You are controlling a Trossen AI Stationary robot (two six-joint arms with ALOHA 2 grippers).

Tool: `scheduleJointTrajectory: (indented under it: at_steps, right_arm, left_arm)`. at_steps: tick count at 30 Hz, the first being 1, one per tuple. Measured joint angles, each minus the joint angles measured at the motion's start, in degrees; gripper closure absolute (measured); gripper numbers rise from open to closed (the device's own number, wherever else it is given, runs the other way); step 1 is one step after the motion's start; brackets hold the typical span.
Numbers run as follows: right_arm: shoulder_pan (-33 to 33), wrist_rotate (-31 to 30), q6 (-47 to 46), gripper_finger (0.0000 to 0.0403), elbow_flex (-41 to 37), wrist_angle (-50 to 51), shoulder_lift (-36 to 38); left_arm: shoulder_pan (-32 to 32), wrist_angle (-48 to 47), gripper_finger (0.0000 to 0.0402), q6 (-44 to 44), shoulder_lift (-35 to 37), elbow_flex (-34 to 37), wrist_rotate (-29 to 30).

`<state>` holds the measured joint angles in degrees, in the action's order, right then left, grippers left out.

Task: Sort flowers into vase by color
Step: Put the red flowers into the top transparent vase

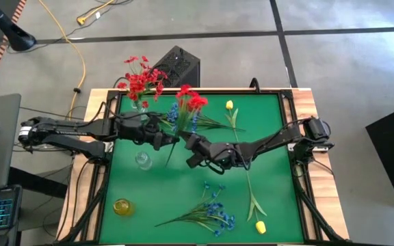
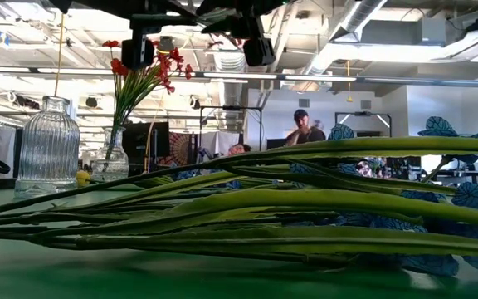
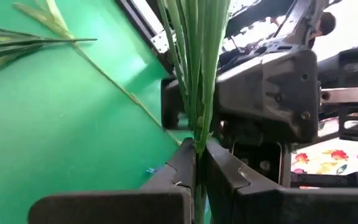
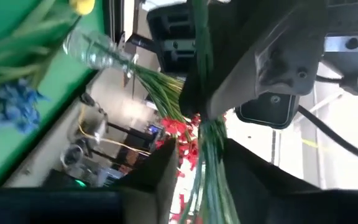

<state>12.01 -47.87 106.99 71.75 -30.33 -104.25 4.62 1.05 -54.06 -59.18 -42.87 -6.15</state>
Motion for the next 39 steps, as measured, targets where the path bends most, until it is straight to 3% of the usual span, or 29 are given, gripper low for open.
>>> scheduleJointTrajectory:
  at_steps: [8, 15, 20, 23, 29, 32, 36, 39]
  right_arm:
    - [1.2, -5.8, -18.6, 0.0151, 0.0, -0.1, 0.0]
    - [1.4, -9.5, -26.1, 0.0141, 0.0, 3.7, 1.7]
    - [1.1, -8.7, -42.7, 0.0141, -0.1, 18.8, 7.9]
    - [-0.4, -4.6, -59.3, 0.014, 0.0, 34.4, 13.0]
    - [-6.9, 13.4, -91.7, 0.014, -1.2, 60.0, 21.8]
    - [-9.6, 18.4, -98.1, 0.014, -5.6, 61.6, 24.7]
    - [-10.8, 19.4, -99.5, 0.014, -12.6, 58.1, 27.4]
    - [-11.0, 19.5, -99.7, 0.014, -17.3, 54.3, 28.2]
  left_arm:
    - [0.0, 0.5, 0.0397, 5.3, 0.0, 0.0, 2.8]
    - [2.7, 2.5, 0.0397, 11.6, 1.0, -0.9, 4.3]
    - [4.8, -1.3, 0.0397, 18.5, 2.5, -4.8, 5.5]
    - [5.0, -2.8, 0.0397, 23.4, 3.8, -7.0, 7.9]
    - [5.0, -6.8, 0.0397, 33.7, 9.6, -9.2, 14.4]
    - [5.0, -10.0, 0.0397, 37.3, 13.5, -9.2, 18.5]
    - [5.0, -13.2, 0.0397, 41.8, 18.5, -8.8, 23.4]
    - [5.0, -13.4, 0.0397, 46.7, 21.9, -7.7, 23.4]
